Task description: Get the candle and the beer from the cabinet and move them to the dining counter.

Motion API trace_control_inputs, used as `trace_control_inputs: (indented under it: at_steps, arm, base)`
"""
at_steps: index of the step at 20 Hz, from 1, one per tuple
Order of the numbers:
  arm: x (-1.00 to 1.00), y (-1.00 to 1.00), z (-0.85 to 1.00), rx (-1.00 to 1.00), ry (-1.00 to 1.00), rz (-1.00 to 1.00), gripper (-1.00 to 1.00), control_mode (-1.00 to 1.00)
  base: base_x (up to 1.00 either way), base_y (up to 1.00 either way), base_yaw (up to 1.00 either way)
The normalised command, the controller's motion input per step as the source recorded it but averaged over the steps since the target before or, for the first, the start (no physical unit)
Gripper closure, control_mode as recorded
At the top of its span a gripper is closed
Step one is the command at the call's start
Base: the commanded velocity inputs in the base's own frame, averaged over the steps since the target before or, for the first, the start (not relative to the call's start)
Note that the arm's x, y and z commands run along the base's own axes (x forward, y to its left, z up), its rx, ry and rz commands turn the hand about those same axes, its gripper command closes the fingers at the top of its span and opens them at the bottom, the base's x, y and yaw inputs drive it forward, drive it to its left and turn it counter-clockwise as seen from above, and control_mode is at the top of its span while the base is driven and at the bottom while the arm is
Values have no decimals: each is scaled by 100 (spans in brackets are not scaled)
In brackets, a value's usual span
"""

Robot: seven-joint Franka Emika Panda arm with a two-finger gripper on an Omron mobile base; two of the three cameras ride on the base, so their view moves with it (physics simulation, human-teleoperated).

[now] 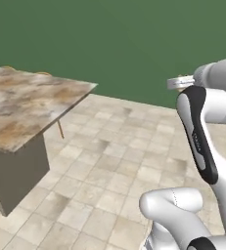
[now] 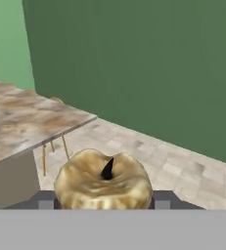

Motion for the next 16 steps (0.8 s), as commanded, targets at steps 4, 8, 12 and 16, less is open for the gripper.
trace_control_inputs:
  at_steps: [4,8,12,16]
  arm:
    - [0,0,0,0,0,0,100,100]
    - [0,0,0,0,0,0,100,100]
    - [0,0,0,0,0,0,100,100]
    - [0,0,0,0,0,0,100,100]
  base:
    - [79,-72,58]
    - [85,-75,55]
    - [81,-74,56]
    - [61,-85,52]
